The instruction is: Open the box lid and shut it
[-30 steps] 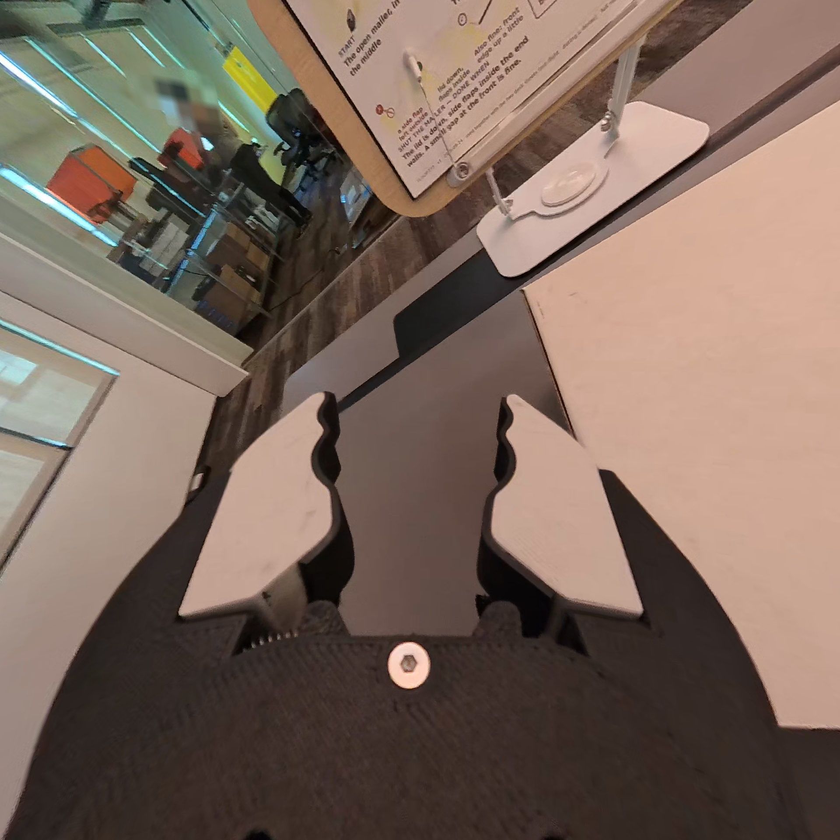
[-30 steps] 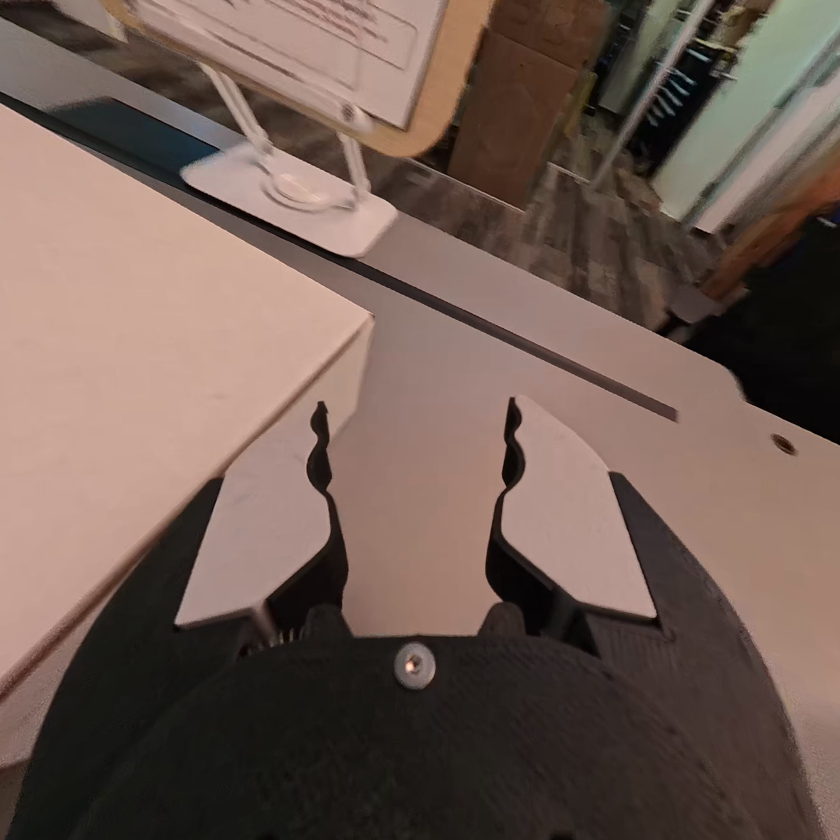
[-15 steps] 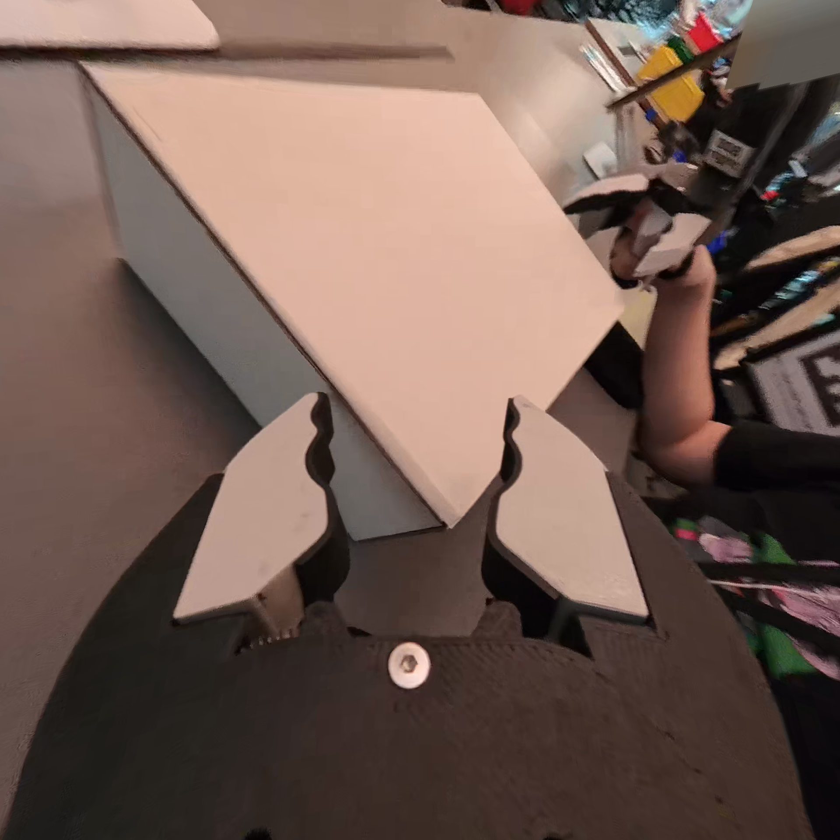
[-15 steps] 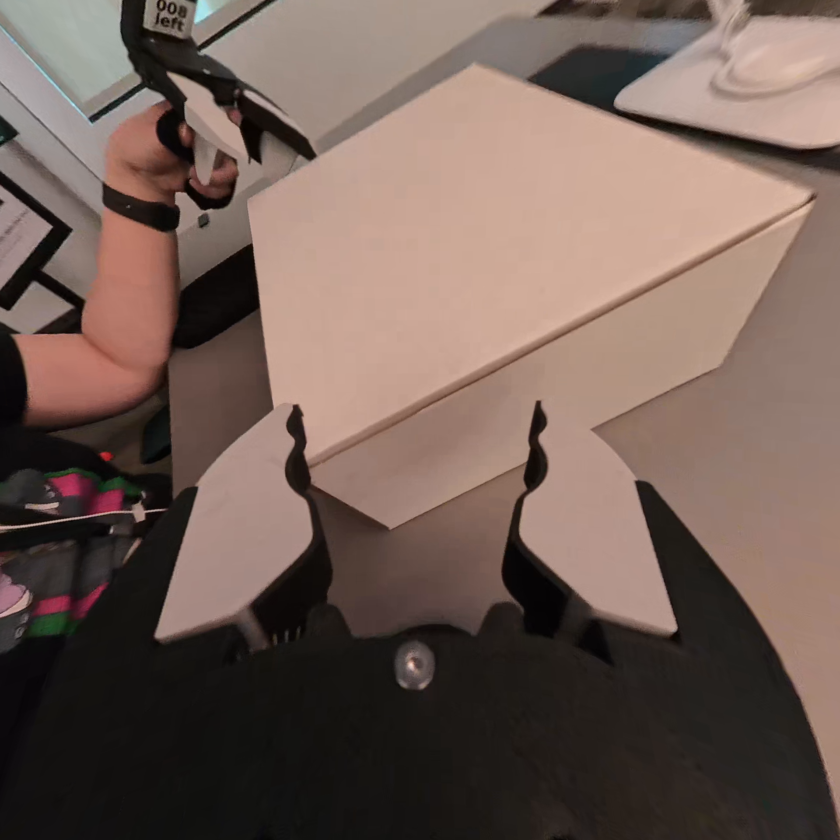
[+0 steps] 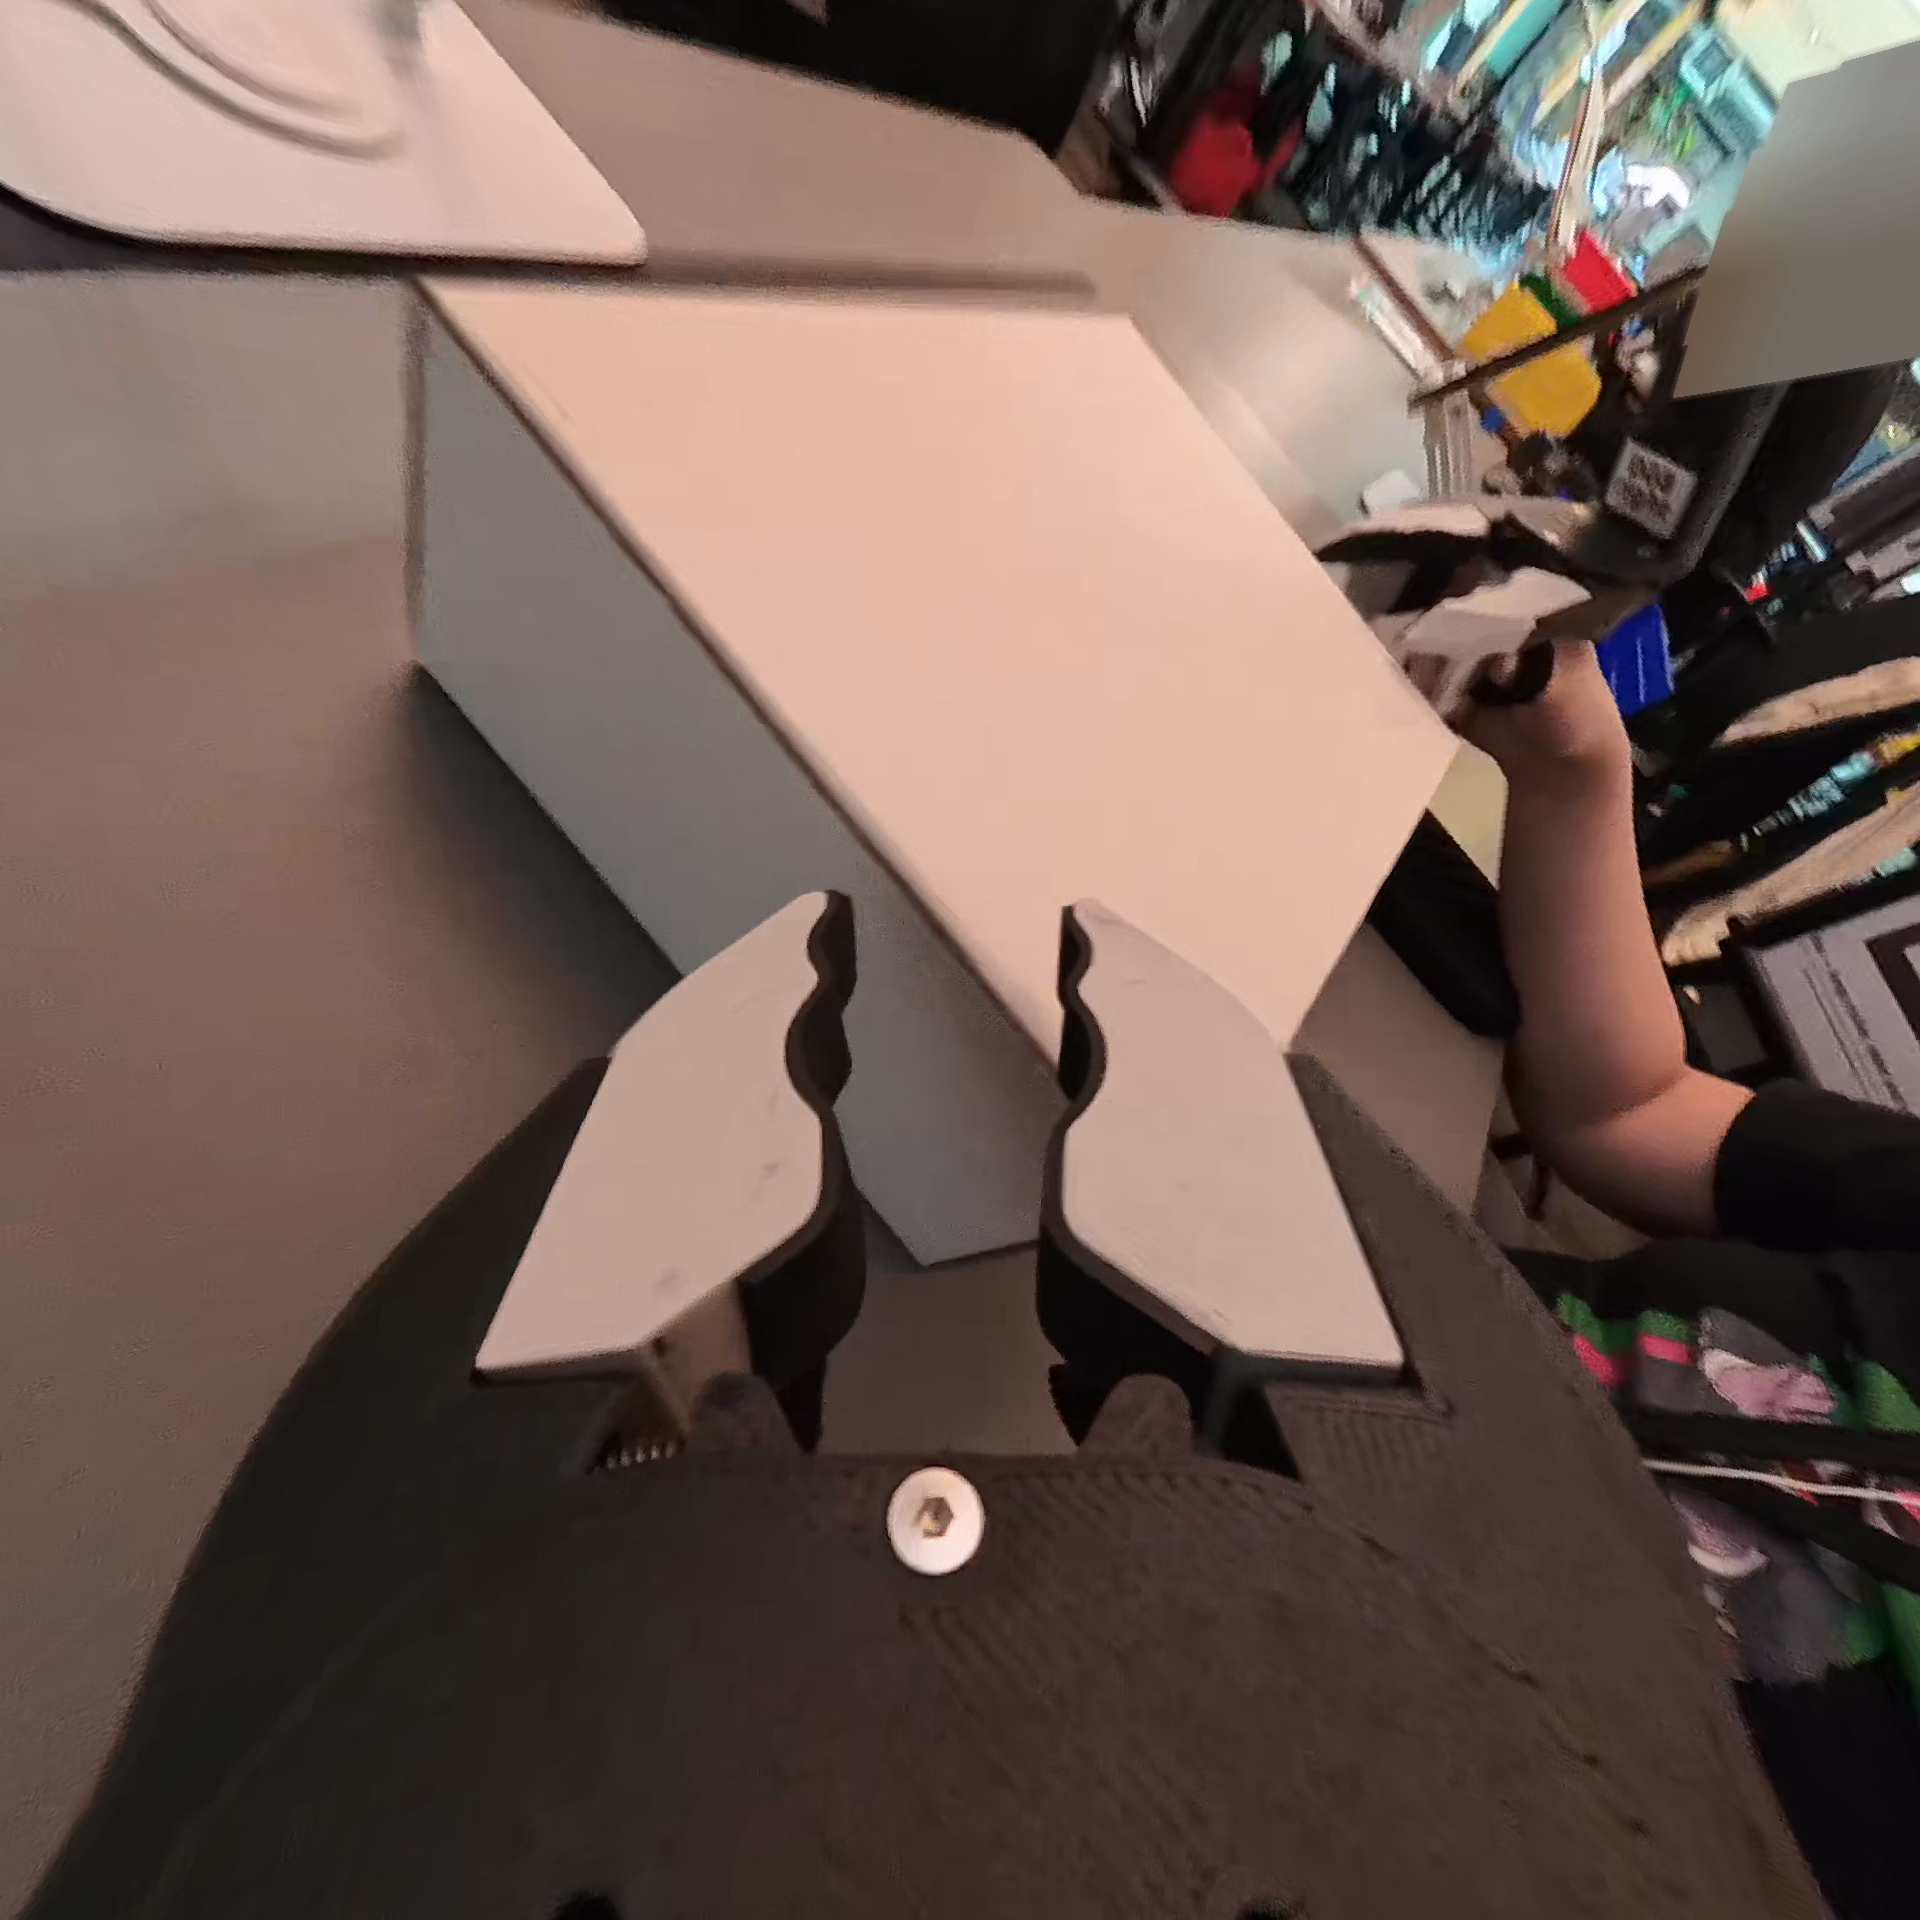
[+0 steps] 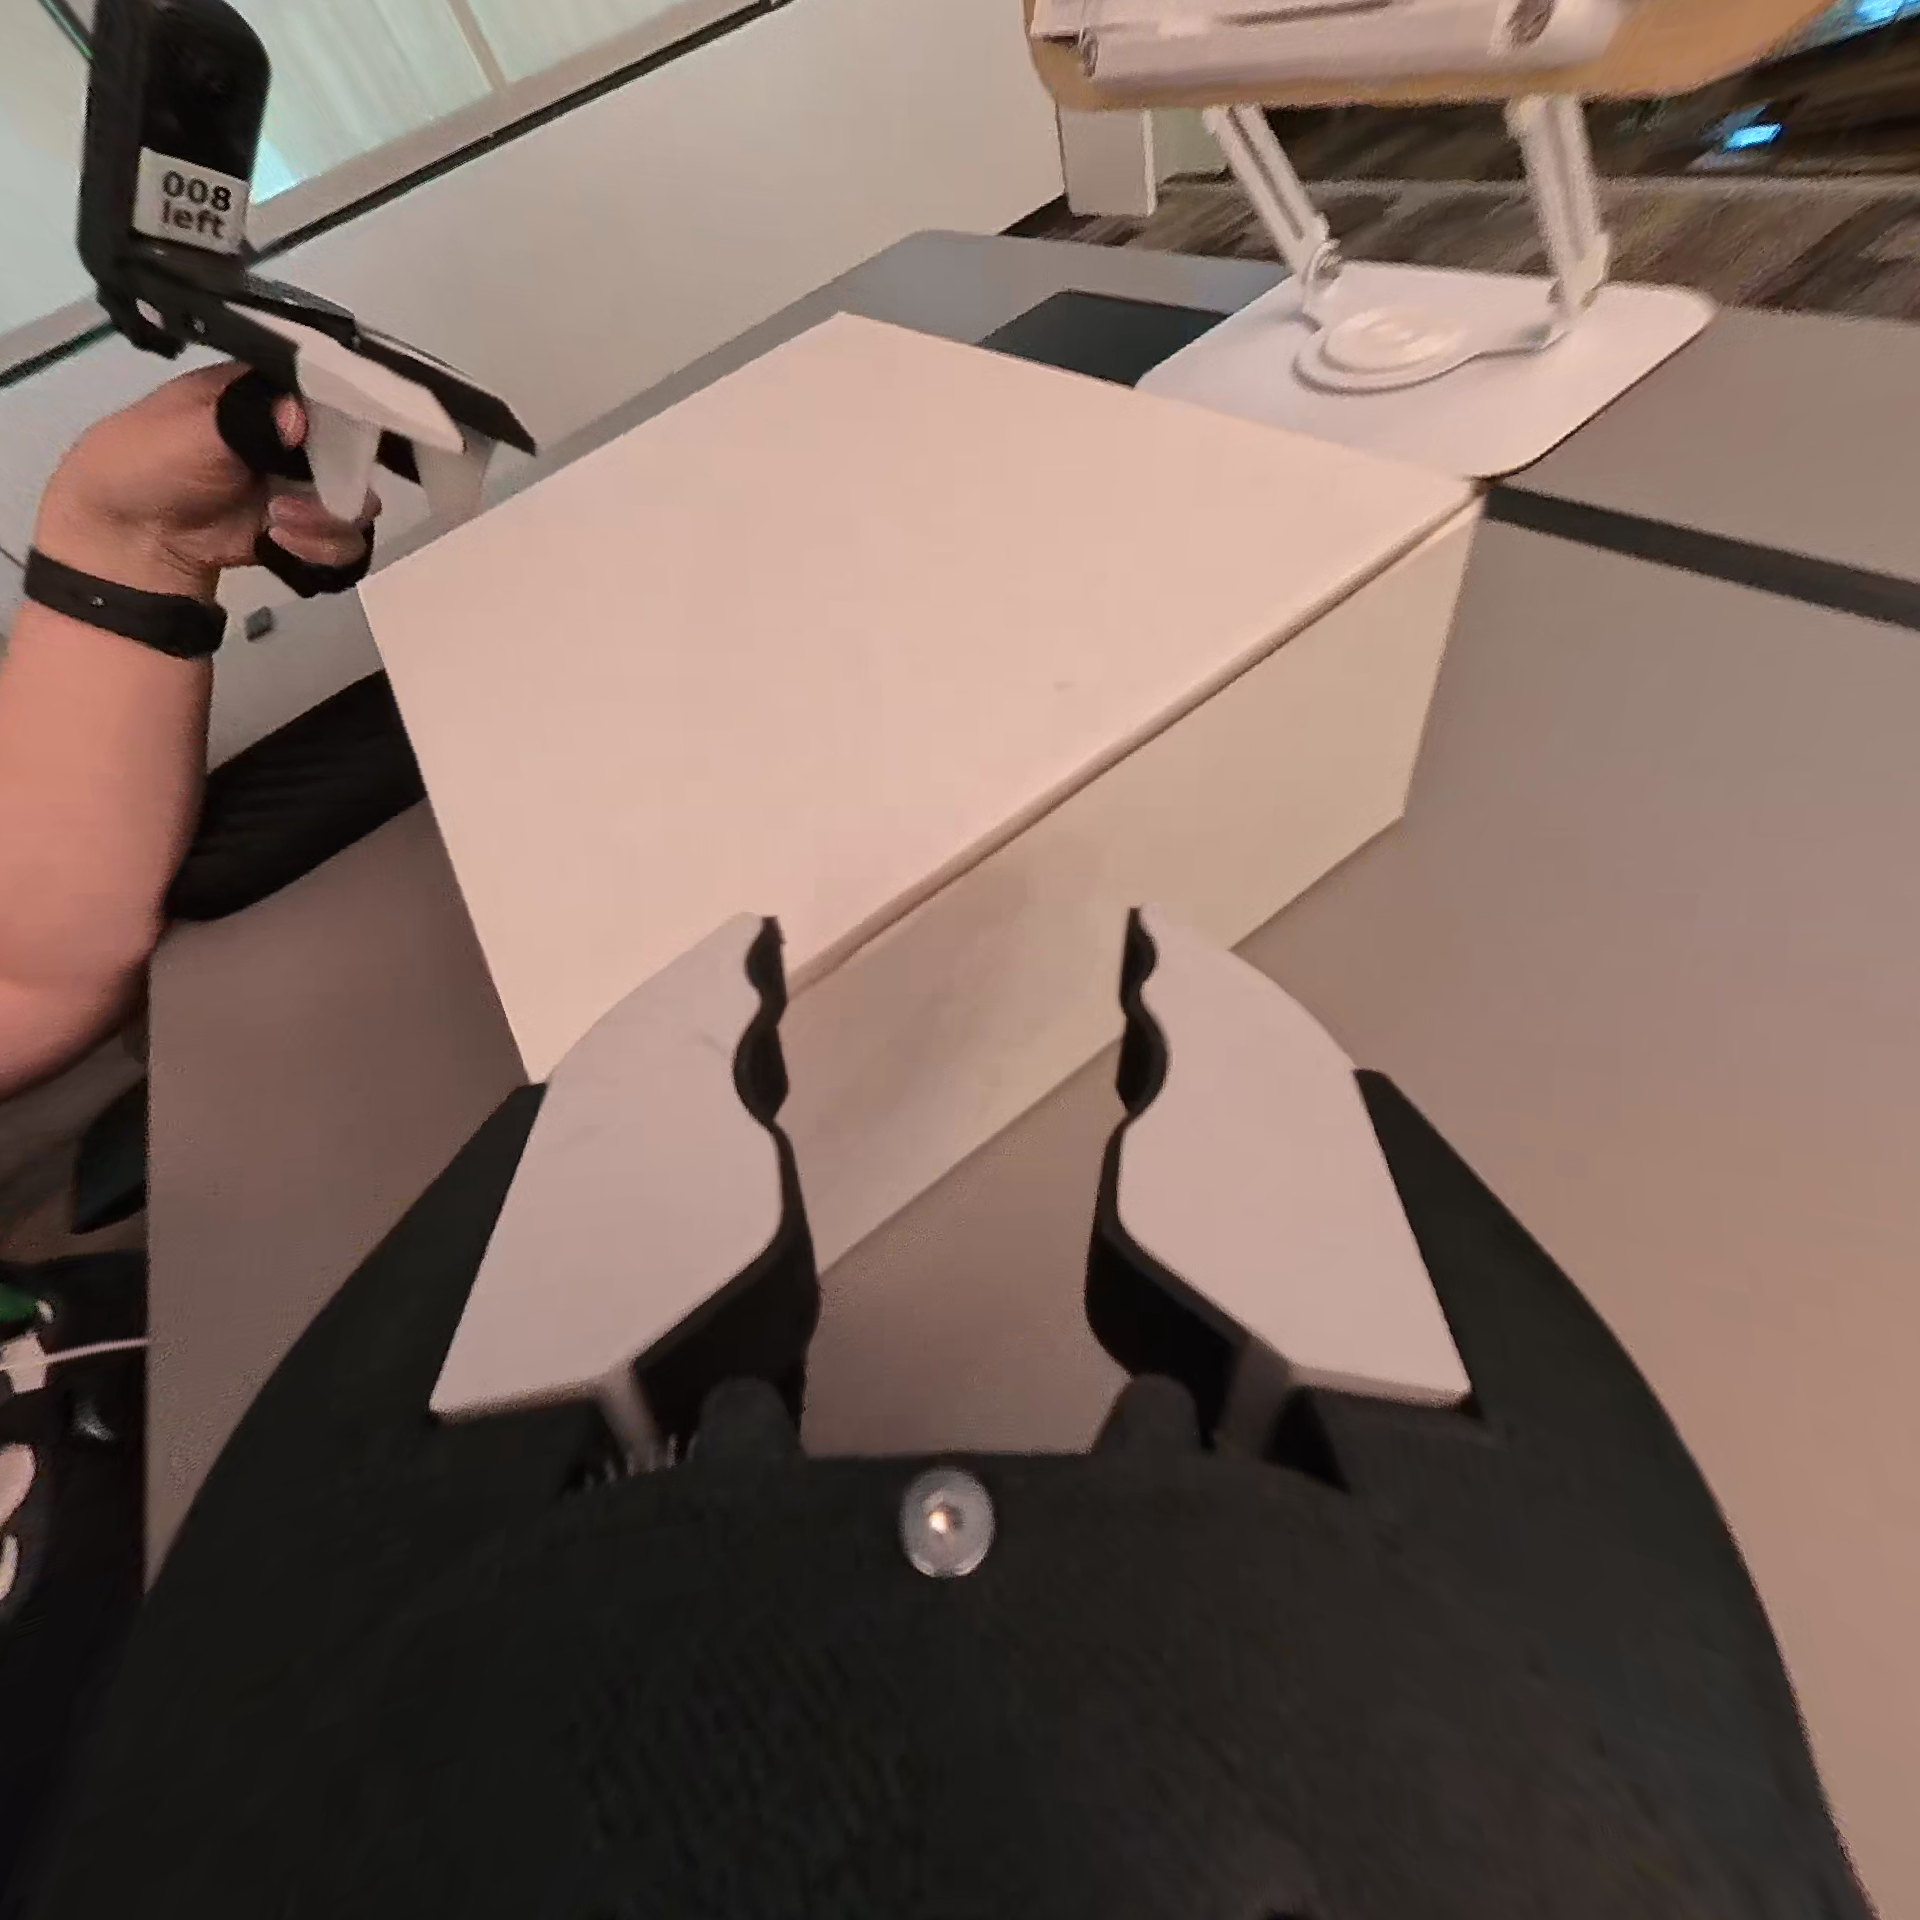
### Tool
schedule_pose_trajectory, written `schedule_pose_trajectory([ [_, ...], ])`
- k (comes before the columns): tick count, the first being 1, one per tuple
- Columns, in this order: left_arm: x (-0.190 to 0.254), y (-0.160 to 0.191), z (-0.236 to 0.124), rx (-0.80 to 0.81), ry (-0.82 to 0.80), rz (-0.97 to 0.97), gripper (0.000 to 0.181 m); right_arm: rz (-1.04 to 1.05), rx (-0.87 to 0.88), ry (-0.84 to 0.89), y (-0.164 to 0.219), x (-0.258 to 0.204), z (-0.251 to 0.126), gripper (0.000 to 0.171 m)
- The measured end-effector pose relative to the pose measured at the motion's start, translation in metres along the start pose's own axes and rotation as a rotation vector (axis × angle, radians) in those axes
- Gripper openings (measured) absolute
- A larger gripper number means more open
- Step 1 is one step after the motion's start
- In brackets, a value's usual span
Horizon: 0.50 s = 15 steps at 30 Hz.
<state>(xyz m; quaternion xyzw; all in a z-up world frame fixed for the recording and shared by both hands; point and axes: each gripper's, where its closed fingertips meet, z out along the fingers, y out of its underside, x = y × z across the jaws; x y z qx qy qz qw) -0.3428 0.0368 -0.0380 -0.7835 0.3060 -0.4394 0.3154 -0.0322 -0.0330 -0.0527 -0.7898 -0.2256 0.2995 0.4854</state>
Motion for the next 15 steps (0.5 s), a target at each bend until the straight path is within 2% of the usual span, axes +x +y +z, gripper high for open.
schedule_pose_trajectory([
  [3, -0.012, 0.004, -0.013, 0.004, -0.01, 0.068, 0.003, -0.114, -0.056, -0.006, 0.01, 0.001, -0.015, 0.034],
  [7, -0.016, 0.05, -0.012, -0.253, -0.007, 0.132, 0.0, -0.212, -0.21, -0.205, 0.043, -0.026, -0.017, 0.002],
  [10, -0.011, 0.067, -0.004, -0.361, 0.013, 0.228, 0.0, -0.246, -0.262, -0.28, 0.053, -0.04, -0.007, 0.001],
  [12, 0.003, 0.071, 0.003, -0.383, 0.079, 0.271, 0.0, -0.268, -0.269, -0.312, 0.055, -0.048, -0.001, 0.0],
  [15, 0.002, 0.07, 0.006, -0.365, 0.047, 0.321, 0.0, -0.252, -0.25, -0.323, 0.053, -0.046, 0.0, 0.0],
])
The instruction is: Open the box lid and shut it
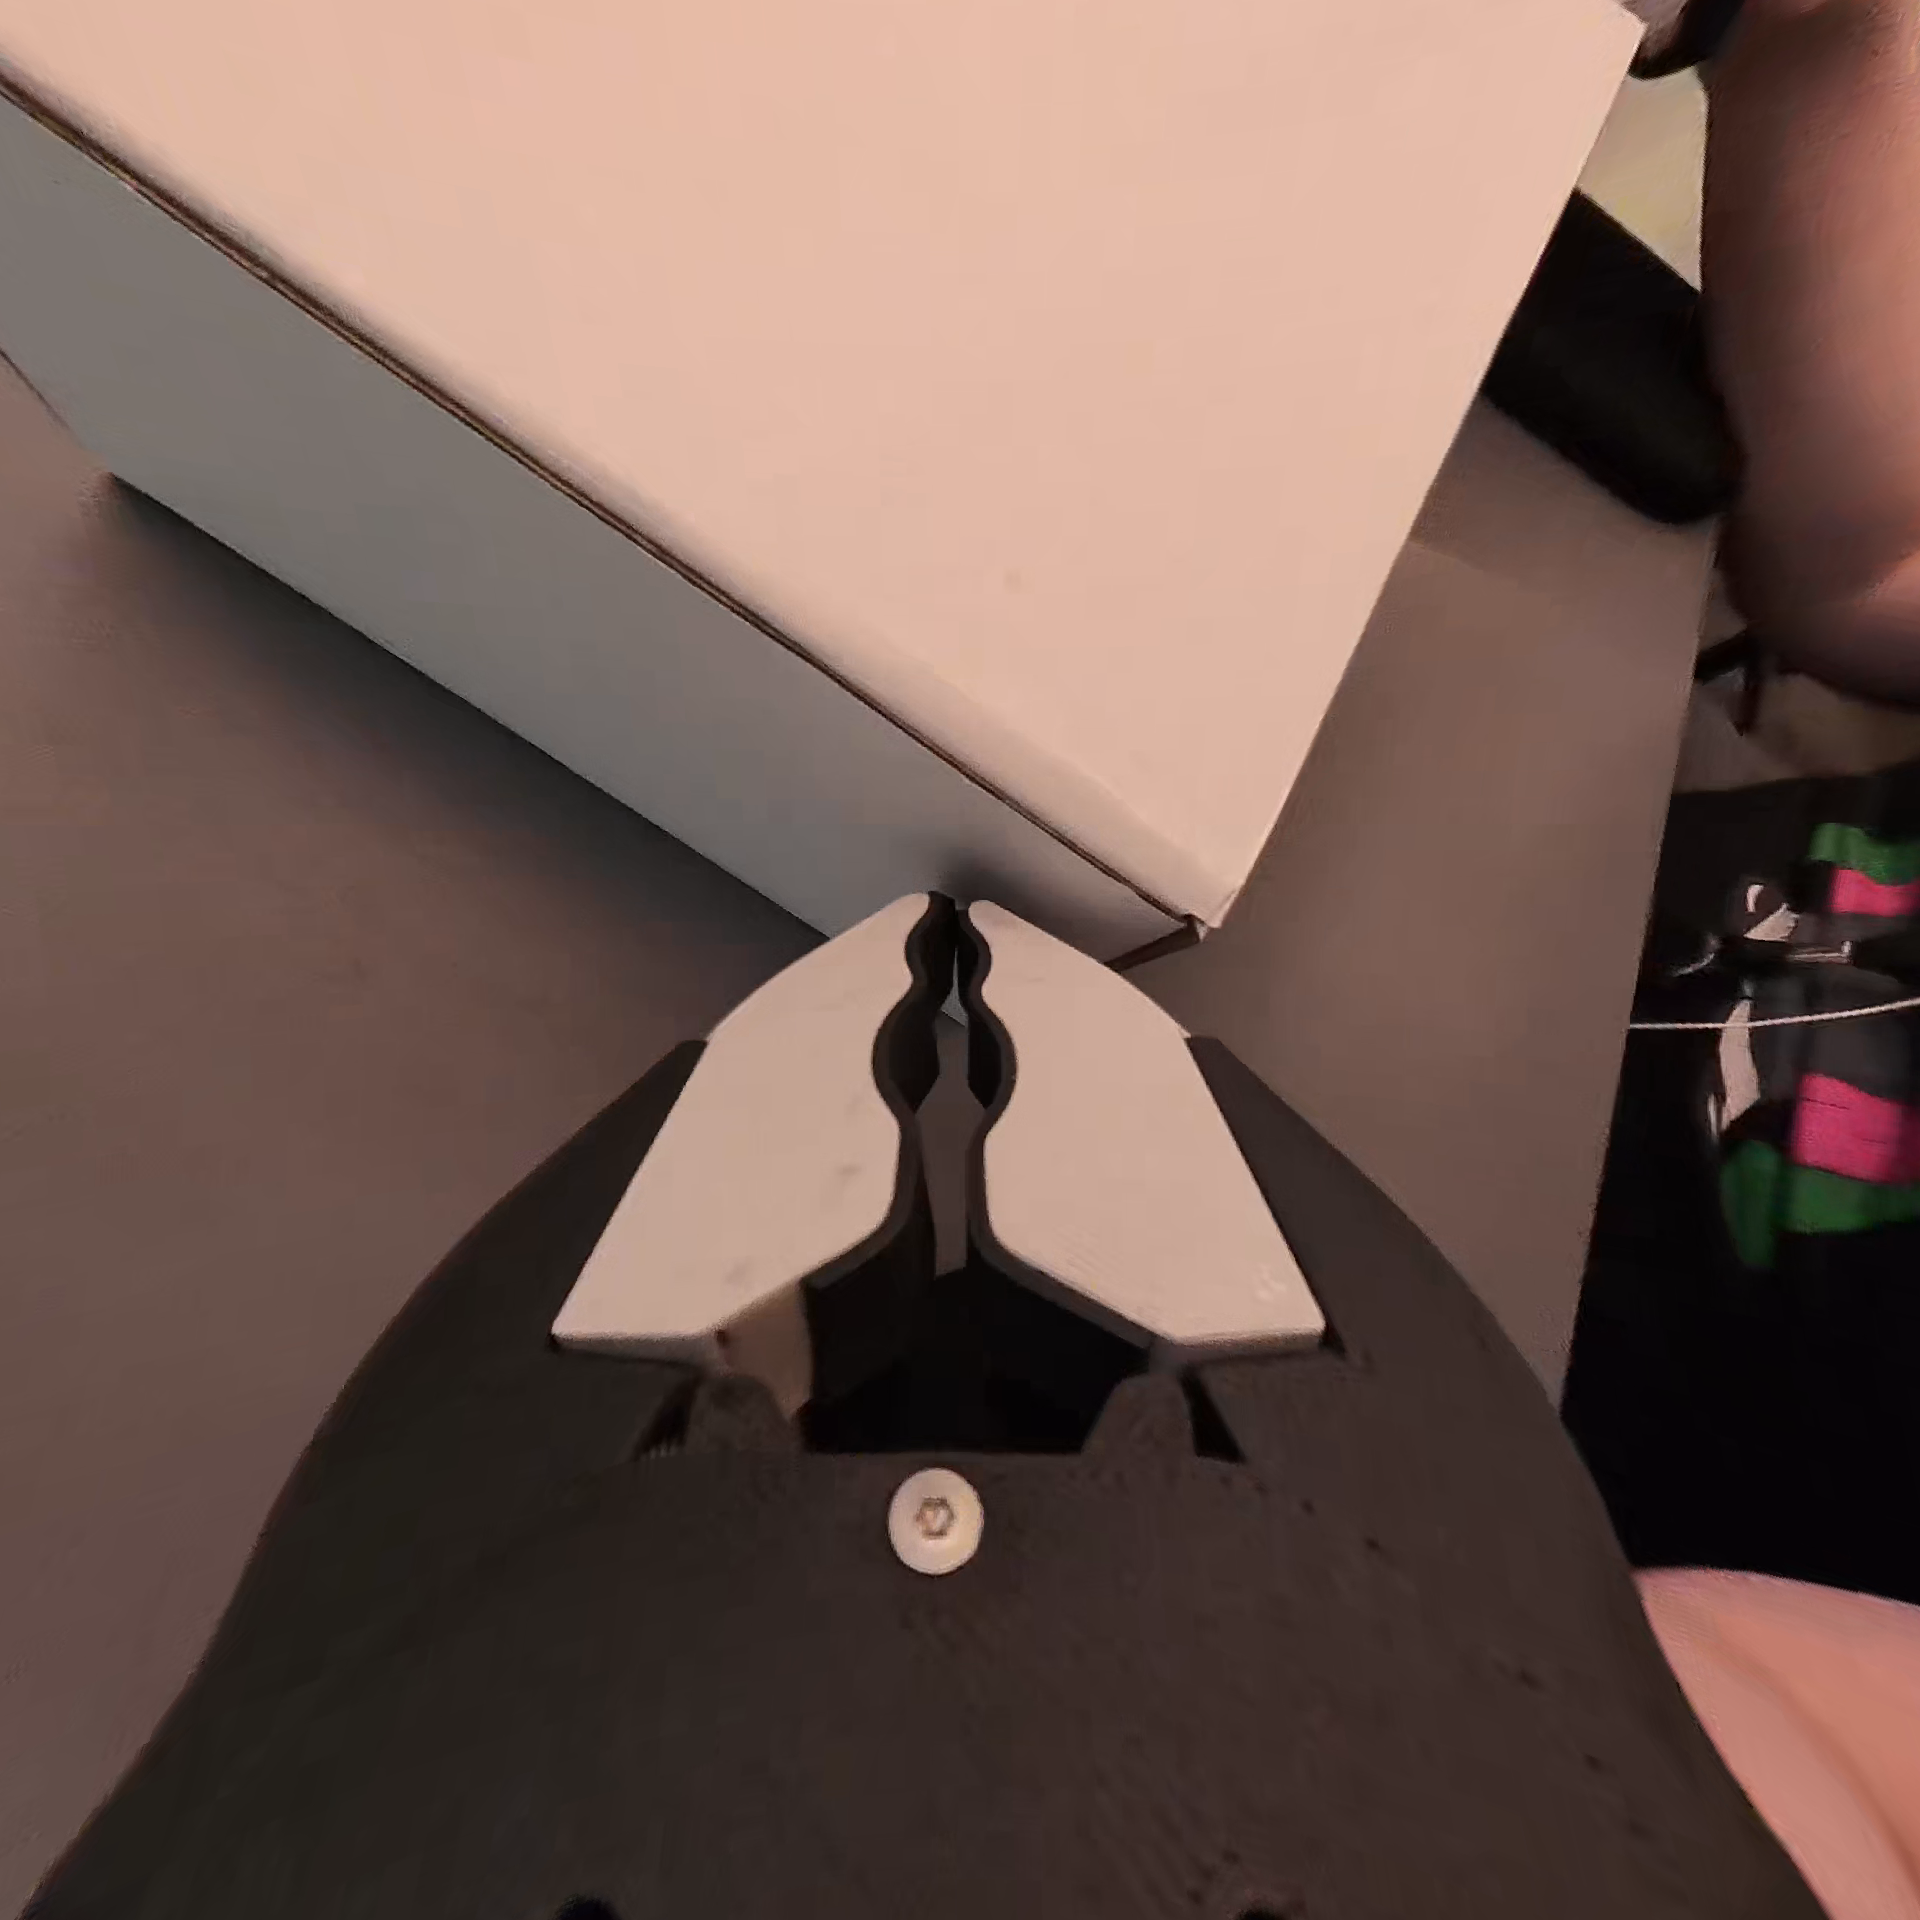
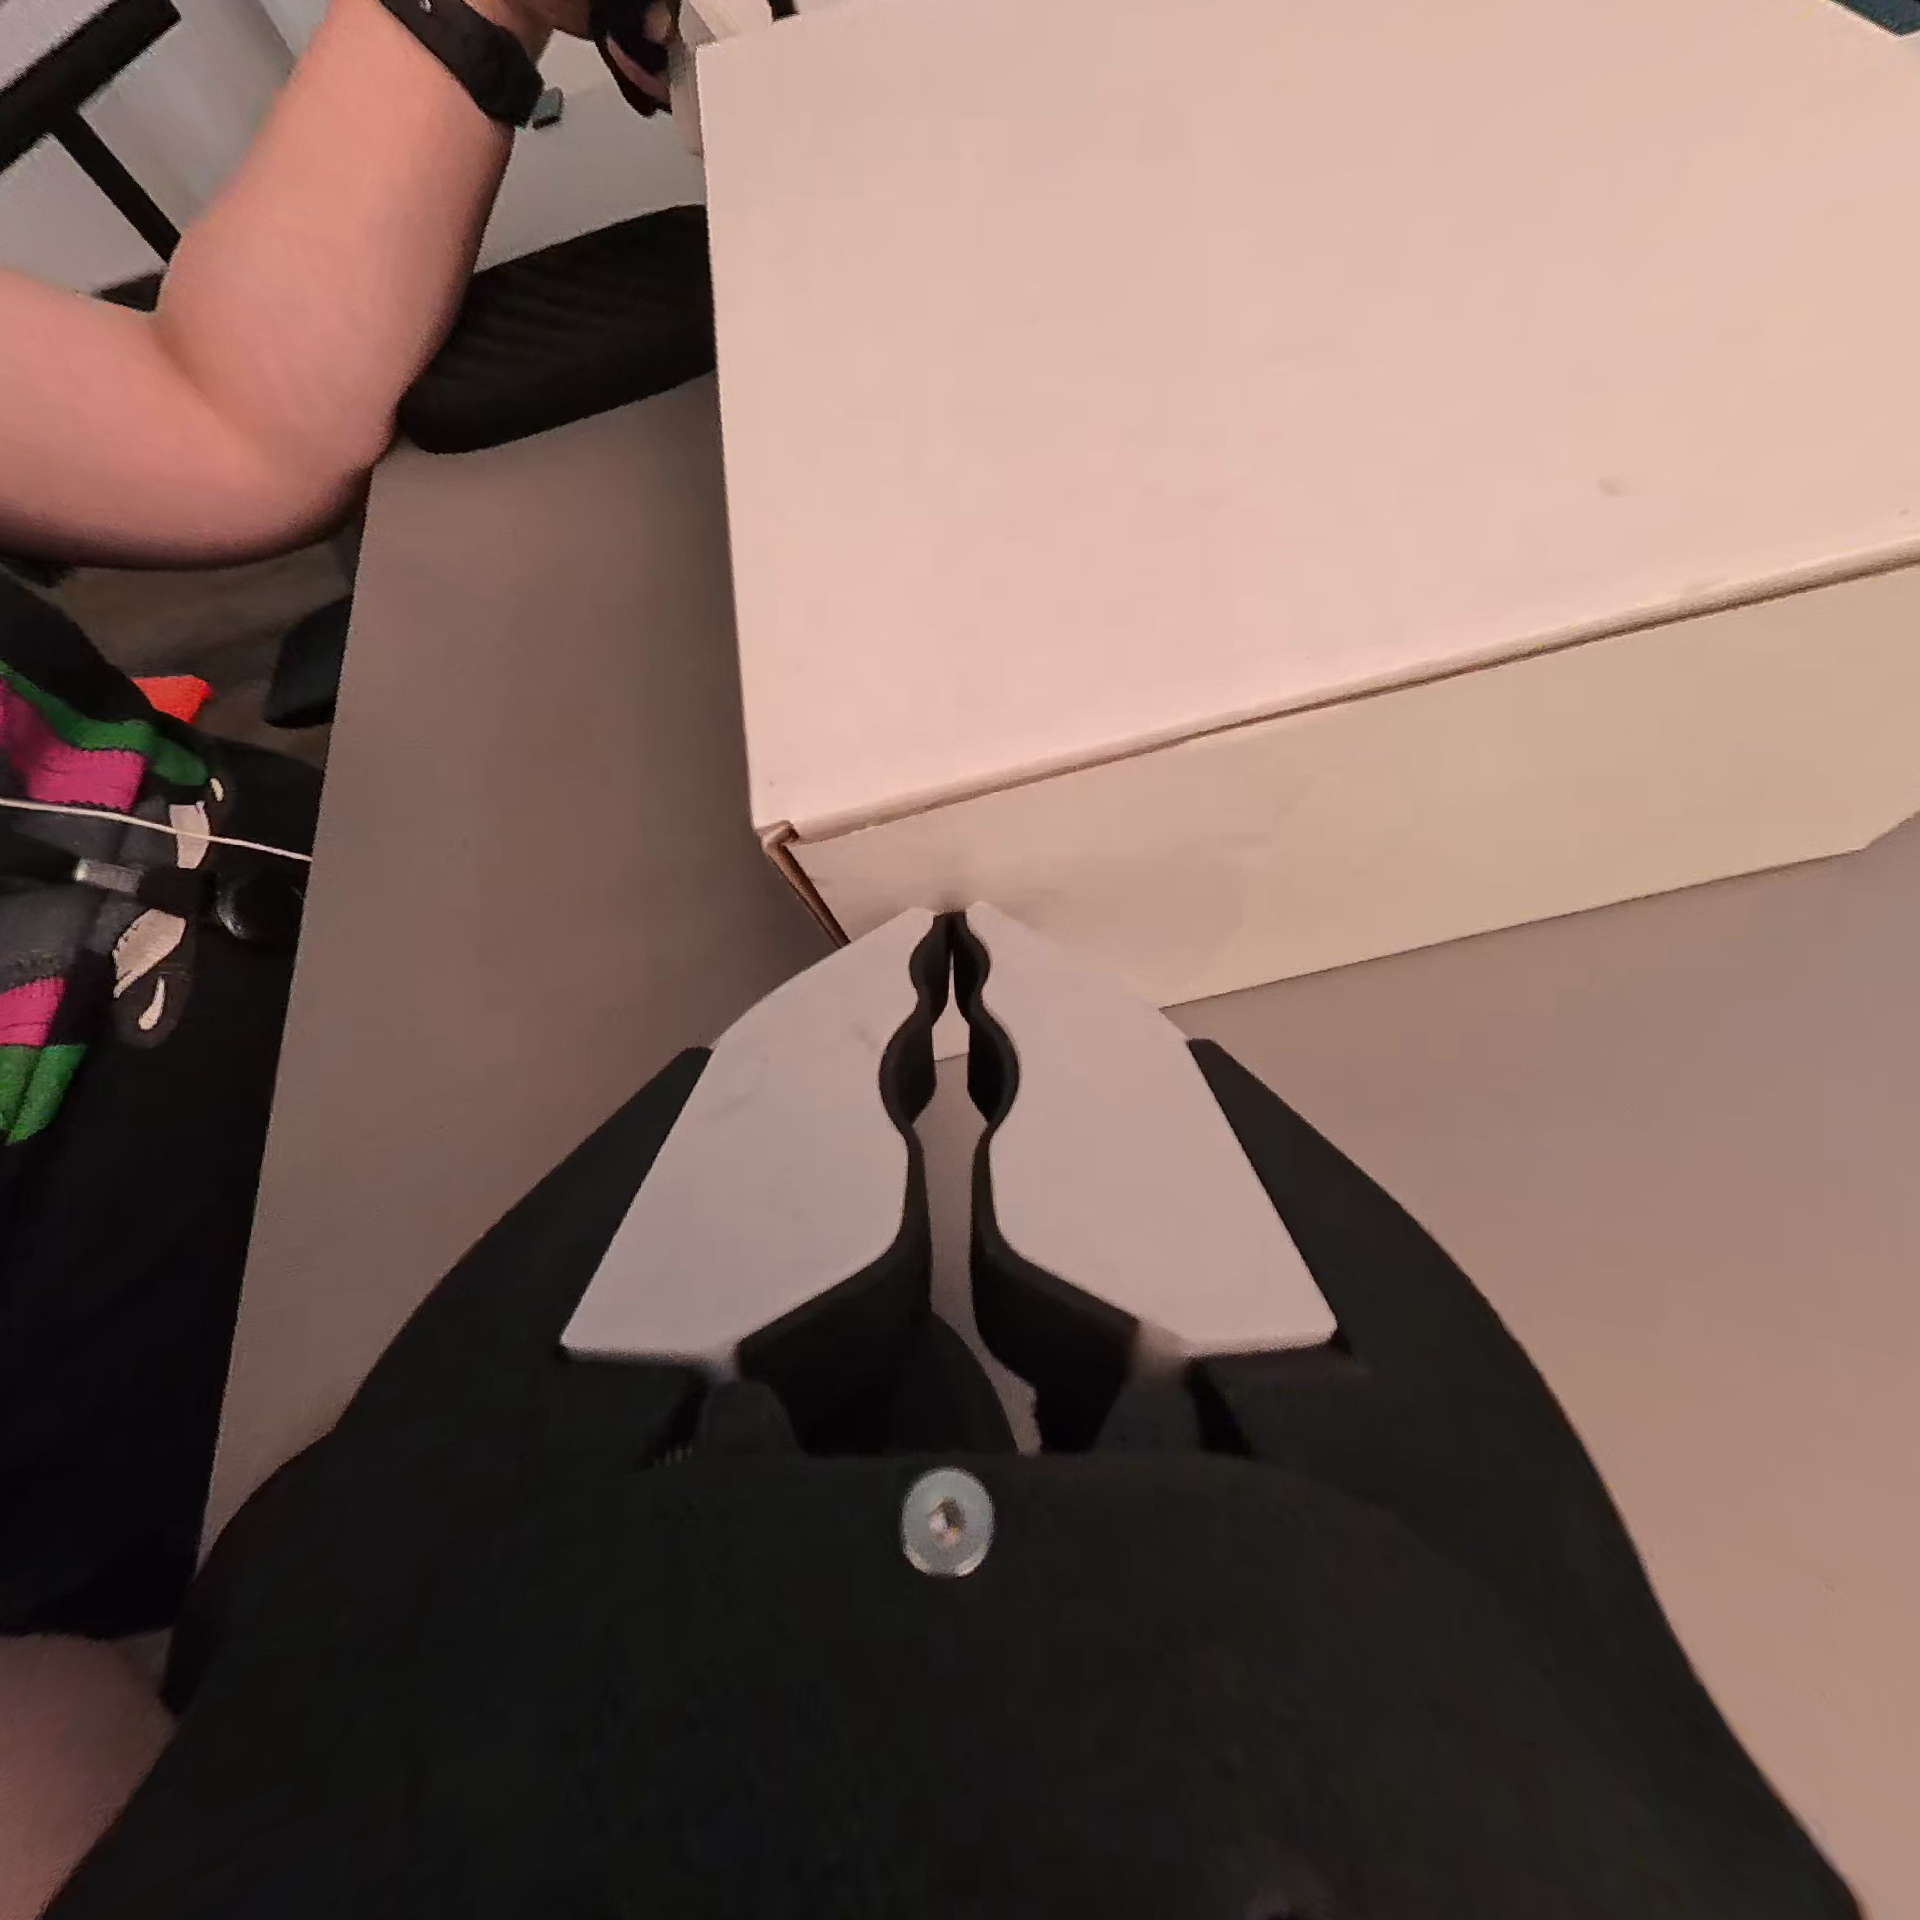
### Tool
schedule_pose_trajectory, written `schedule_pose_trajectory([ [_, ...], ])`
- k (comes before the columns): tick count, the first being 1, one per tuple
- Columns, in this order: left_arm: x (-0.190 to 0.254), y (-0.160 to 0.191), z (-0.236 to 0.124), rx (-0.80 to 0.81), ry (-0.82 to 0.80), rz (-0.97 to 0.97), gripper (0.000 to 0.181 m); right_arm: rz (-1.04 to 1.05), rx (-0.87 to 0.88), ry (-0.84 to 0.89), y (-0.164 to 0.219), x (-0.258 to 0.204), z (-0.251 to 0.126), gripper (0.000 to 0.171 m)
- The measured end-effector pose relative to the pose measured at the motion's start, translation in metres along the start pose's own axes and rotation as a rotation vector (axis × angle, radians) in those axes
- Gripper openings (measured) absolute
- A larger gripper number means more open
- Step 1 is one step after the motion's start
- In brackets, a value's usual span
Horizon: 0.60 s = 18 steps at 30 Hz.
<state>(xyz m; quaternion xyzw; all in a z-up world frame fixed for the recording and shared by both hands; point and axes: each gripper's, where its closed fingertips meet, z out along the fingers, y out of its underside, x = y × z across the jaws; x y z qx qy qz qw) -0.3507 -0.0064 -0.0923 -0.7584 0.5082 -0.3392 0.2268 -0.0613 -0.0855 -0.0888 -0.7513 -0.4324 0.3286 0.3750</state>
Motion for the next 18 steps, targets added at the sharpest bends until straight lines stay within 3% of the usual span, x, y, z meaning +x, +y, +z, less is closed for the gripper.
schedule_pose_trajectory([
  [6, 0.015, -0.001, 0.009, -0.02, 0.076, 0.012, 0.0, 0.074, 0.047, 0.073, 0.002, 0.021, -0.011, 0.0],
  [18, 0.014, -0.001, 0.008, -0.01, 0.069, 0.04, 0.0, 0.063, 0.039, 0.08, 0.002, 0.021, -0.01, 0.0],
])
